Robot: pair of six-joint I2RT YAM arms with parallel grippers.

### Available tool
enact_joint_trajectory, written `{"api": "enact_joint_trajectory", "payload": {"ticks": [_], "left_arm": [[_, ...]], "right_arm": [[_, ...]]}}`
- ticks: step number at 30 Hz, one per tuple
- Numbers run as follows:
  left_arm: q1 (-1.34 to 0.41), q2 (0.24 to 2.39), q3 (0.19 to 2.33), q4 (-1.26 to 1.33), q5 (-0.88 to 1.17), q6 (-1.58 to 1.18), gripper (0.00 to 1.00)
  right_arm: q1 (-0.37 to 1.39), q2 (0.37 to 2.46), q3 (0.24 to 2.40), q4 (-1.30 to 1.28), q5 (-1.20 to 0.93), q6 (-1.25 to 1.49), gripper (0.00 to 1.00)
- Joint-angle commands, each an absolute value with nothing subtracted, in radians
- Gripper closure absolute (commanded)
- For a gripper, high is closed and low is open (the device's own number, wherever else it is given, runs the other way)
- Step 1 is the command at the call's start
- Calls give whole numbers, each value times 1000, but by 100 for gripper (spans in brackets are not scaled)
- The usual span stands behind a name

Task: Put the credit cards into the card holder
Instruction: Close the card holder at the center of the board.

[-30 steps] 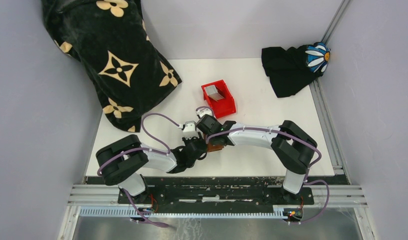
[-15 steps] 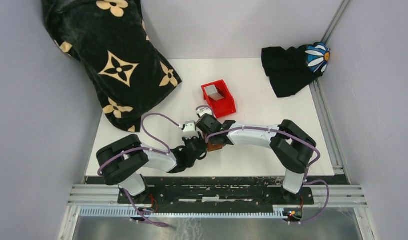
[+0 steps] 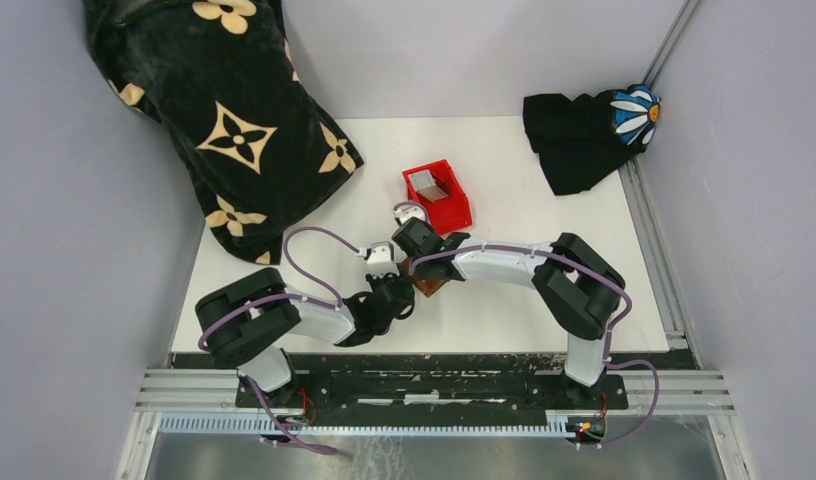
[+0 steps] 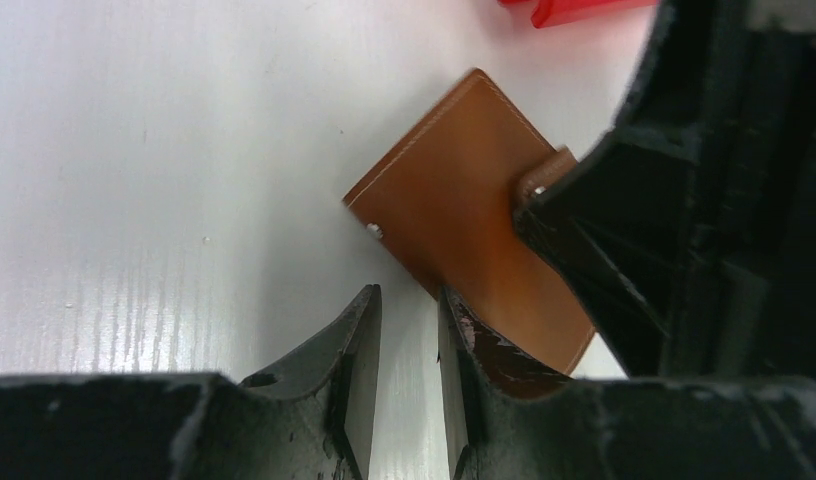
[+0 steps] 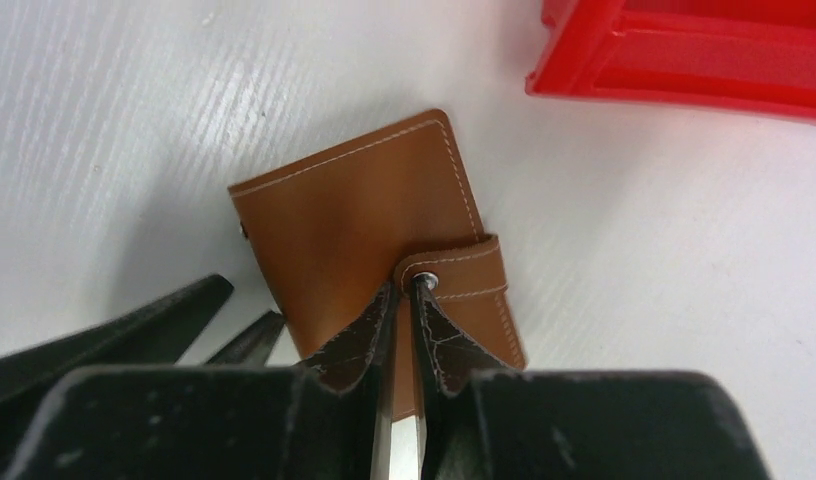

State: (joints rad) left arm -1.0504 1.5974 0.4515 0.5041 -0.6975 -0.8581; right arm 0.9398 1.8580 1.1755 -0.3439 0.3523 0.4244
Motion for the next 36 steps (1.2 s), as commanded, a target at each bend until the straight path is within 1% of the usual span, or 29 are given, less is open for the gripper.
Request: {"api": "enact_joint_trajectory", "payload": {"ticks": [1,7,13,16,20,24,30,34,36], "left_arm": [[-1054,1625,459,520,-664,-858,65],[-1055,1625,458,519,-674,-861,65],[-1055,1610,453,507,-690,-866,65],[-1055,1568,451,469,-712,-874,65],[-1054,1469,429,413,-770,-888,63],[-1055,1411,413,393,-797,-891,63],[-1055,1459,429,390,-781,-907,66],[-1054,1499,438,394,-769,-923,69],[-1054,1521,448,397,-764,-925,71]], "right_arm": [[935,1955,1173,-338,230,470,86],[922,1977,1148,-339,210,507,85],[920,1930,1132,-321,196,499,85],[920,1899,1159,-342,193,481,81],[920,1837,1184,-358,202,466,74],[920,1787,1205,-377,221,452,69],[918,1713,1211,-409,307,431,62],[892,1680,1196,-403,355,417,61],[860,1684,1195,-405,353,414,63]]}}
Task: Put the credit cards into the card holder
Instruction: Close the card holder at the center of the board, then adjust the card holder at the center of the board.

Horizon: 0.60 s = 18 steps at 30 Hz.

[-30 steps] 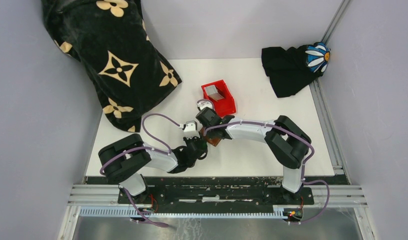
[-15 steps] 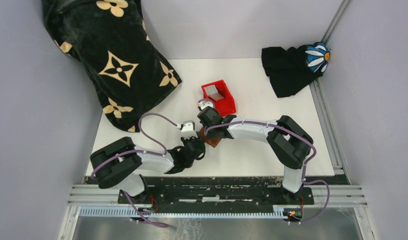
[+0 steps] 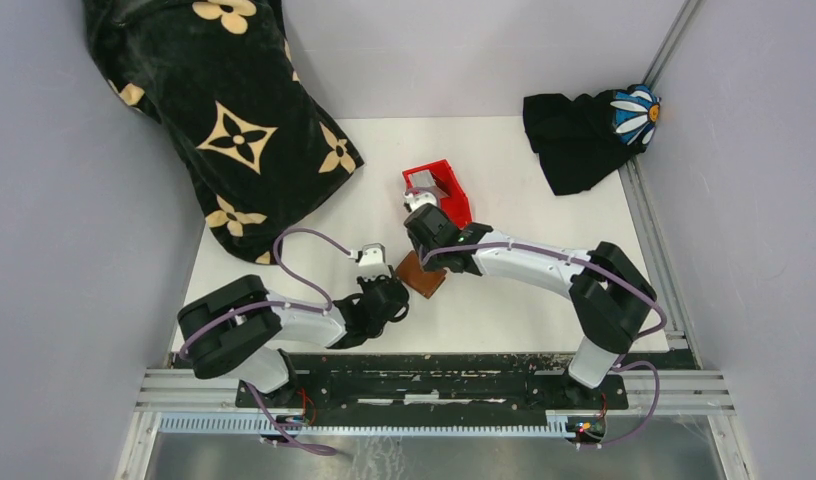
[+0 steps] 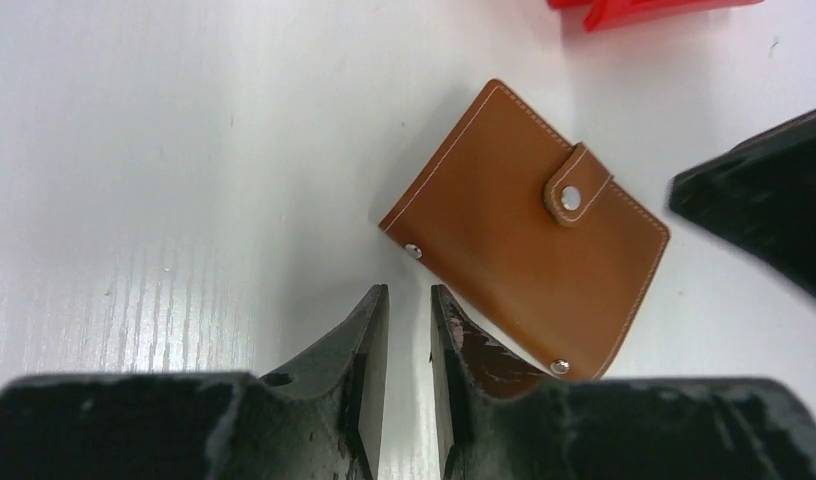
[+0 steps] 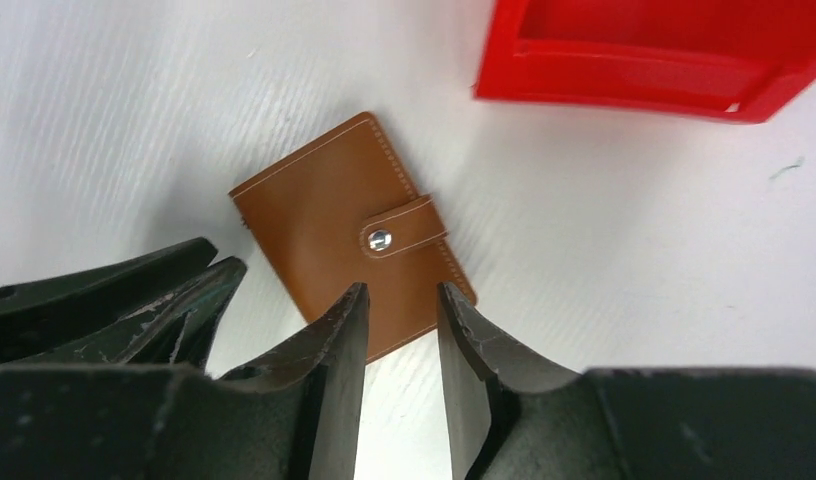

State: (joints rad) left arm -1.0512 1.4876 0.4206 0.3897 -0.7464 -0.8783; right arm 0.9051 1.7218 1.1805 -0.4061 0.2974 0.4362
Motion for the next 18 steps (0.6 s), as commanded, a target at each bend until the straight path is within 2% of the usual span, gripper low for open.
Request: {"api": "enact_joint_trajectory", "payload": {"ticks": [1,10,18], "left_arm": [[-1054,1532,455,397,-762,-926,72],[-1054,1612,501,363,-750,-942,73],[-1036,1668,519,344,-737,-961,73]], "right_arm": [[842,1691,1194,-406,348,413,64],[744,1810,1205,-410,292,425,80],[733,1877,1164,-374,233,459,89]]}}
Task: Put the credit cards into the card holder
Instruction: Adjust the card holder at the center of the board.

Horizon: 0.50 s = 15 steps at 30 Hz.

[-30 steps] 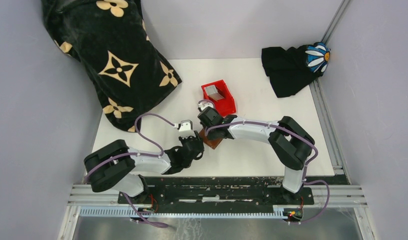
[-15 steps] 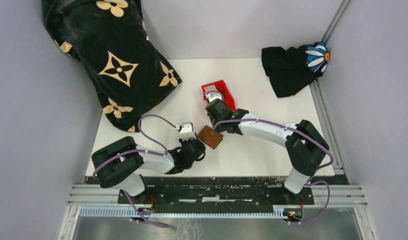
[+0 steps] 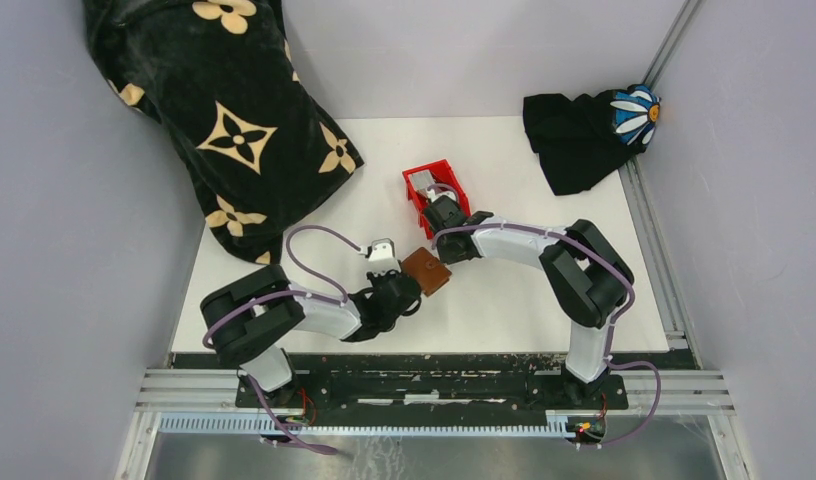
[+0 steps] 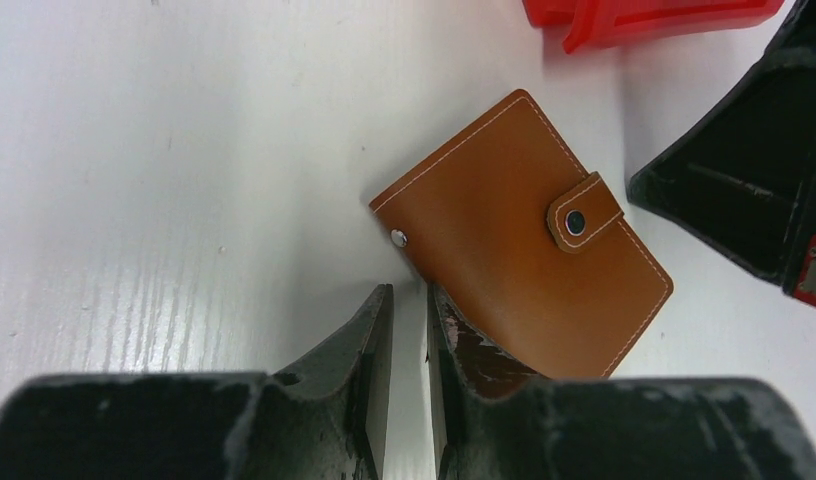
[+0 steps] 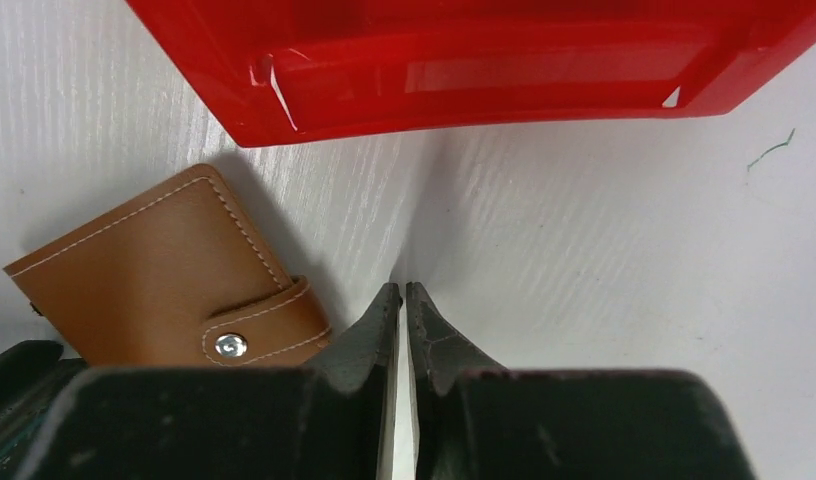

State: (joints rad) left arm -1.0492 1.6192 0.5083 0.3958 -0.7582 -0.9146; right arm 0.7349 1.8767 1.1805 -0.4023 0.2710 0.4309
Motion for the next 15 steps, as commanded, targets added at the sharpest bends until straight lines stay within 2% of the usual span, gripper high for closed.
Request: {"api": "enact_joint_trajectory", "payload": {"ticks": [1,15], "left_arm": [[-1029,1682,522,348,-729,-960,73],[-971,1786,599,437,-678,-871,73]], "right_arm": [[733,1874,1153,-370,229,463,89],[791,1784,1016,-341,244,541,90]]}}
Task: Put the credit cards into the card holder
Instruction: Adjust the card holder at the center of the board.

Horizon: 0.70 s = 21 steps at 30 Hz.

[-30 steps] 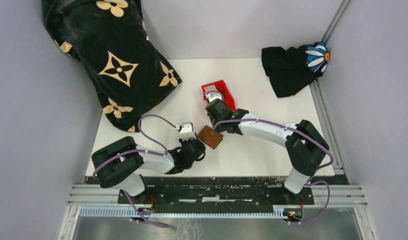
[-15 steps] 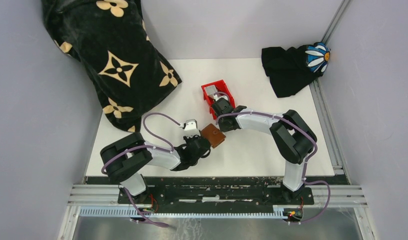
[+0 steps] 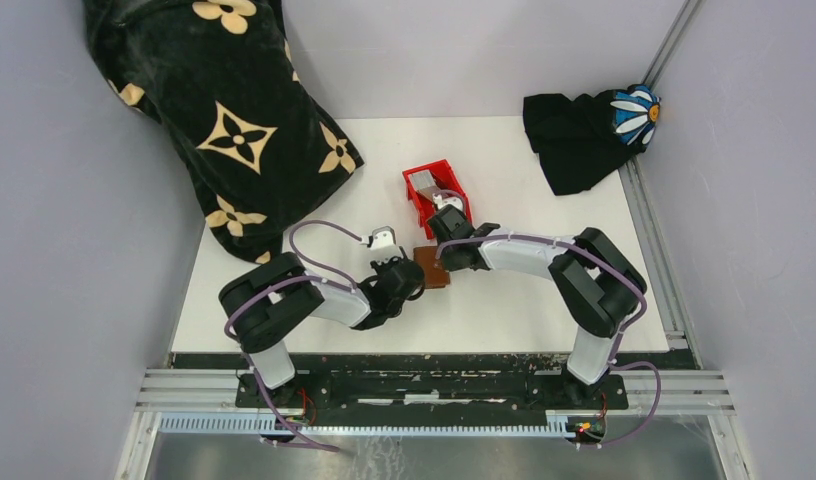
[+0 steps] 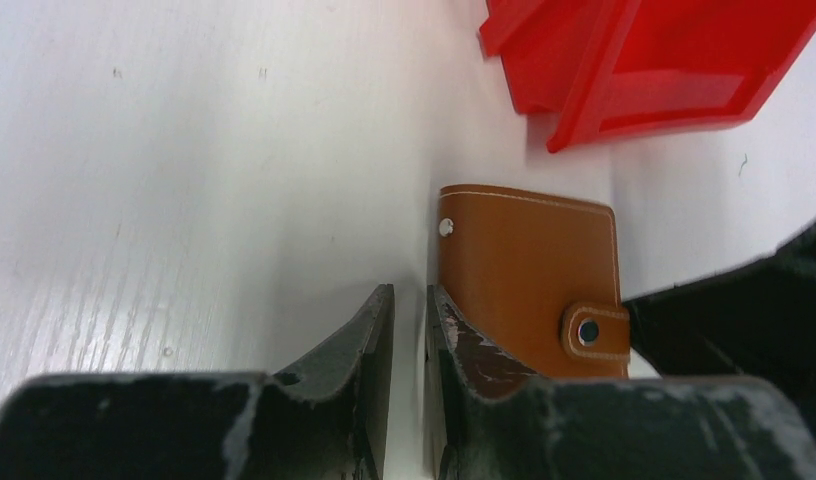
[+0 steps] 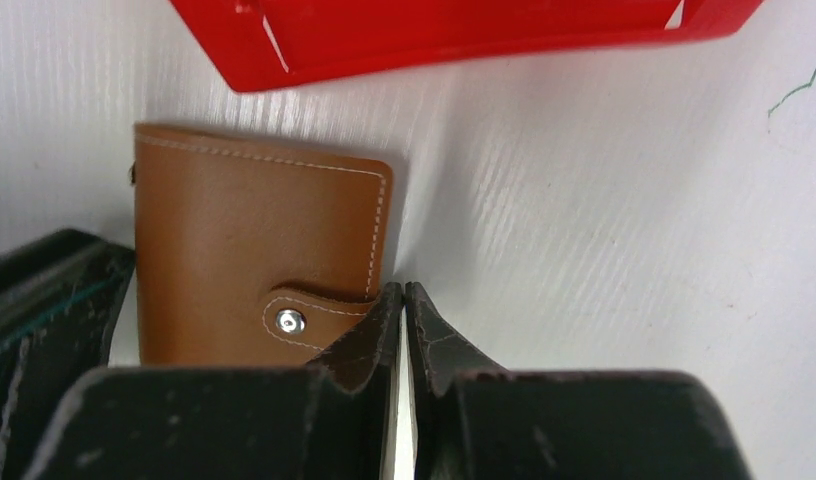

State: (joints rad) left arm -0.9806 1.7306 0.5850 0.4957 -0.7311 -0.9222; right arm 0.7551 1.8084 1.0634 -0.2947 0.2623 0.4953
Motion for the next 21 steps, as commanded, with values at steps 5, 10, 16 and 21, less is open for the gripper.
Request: {"api": "enact_joint_trajectory", "payload": {"ticks": [5,10,16,21], "left_arm": [[-967,1784,599,432,-681,-868,73],[-968,1755,596,396,-694,-862,70],[-968,1648,601,301,-771,-817,58],[-968,1461,624,193,-882,-745,39]], "right_arm": [[801,1770,994,-341,275,554,89],[800,1722,993,-348,365,540,78],[786,1582,991,-340,518,451,66],[777,1458,982,-316,588,387,63]]}}
